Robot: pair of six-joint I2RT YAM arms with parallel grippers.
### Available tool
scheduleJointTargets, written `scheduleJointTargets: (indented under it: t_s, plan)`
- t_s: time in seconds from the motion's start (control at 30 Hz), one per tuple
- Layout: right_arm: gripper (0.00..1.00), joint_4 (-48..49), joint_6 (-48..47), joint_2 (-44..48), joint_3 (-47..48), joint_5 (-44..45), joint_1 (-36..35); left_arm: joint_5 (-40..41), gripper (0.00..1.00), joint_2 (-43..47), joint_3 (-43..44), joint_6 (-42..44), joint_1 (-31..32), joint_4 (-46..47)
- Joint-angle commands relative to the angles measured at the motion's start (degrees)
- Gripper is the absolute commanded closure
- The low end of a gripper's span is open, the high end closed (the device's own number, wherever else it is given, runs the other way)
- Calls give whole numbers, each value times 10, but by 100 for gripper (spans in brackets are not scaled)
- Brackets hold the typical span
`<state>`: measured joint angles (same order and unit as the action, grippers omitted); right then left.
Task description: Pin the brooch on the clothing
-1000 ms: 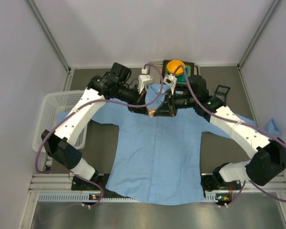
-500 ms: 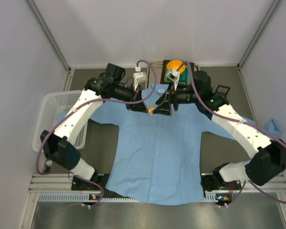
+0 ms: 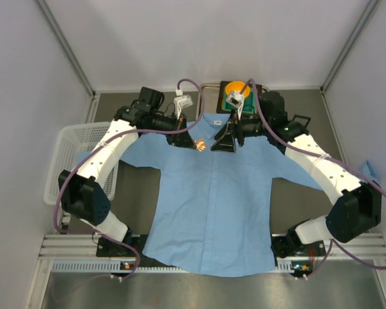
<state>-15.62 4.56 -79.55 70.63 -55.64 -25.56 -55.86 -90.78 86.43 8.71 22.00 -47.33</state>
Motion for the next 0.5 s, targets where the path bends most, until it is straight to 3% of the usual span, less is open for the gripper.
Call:
scheduleJointTargets:
  t_s: [0.0,0.2,0.47]
  plan:
    - [32,-31,-67,-16,26,-46,-13,-51,100,2,-1,-16,-4,36]
    - [36,-47,-97,-30,37,-43,-31,-68,100,6,-1,-18,-4,36]
    - [86,-47,-104,-47,50,-40,-41,-78,100,13,-4,-7,-4,28]
